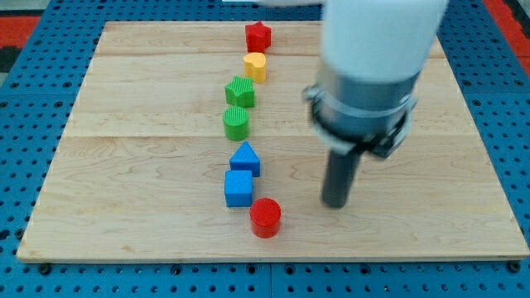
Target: Slide the yellow hexagon towards the red star
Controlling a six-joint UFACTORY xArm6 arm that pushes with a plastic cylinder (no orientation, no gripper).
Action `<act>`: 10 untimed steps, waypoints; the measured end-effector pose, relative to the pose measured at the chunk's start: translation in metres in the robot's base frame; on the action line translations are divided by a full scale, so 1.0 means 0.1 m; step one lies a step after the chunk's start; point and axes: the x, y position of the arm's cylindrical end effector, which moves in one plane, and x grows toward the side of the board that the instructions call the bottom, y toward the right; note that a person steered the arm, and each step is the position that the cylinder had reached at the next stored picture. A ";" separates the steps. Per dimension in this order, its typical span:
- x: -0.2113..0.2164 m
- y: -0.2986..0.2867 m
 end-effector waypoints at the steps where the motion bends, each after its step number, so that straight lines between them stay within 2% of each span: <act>1: -0.76 0.11; 2: -1.42 0.16; 3: -1.62 0.41; 5: -1.97 0.35; 6: -1.92 0.75; 7: -2.23 0.71; 9: -2.35 -0.37; 10: -2.39 -0.66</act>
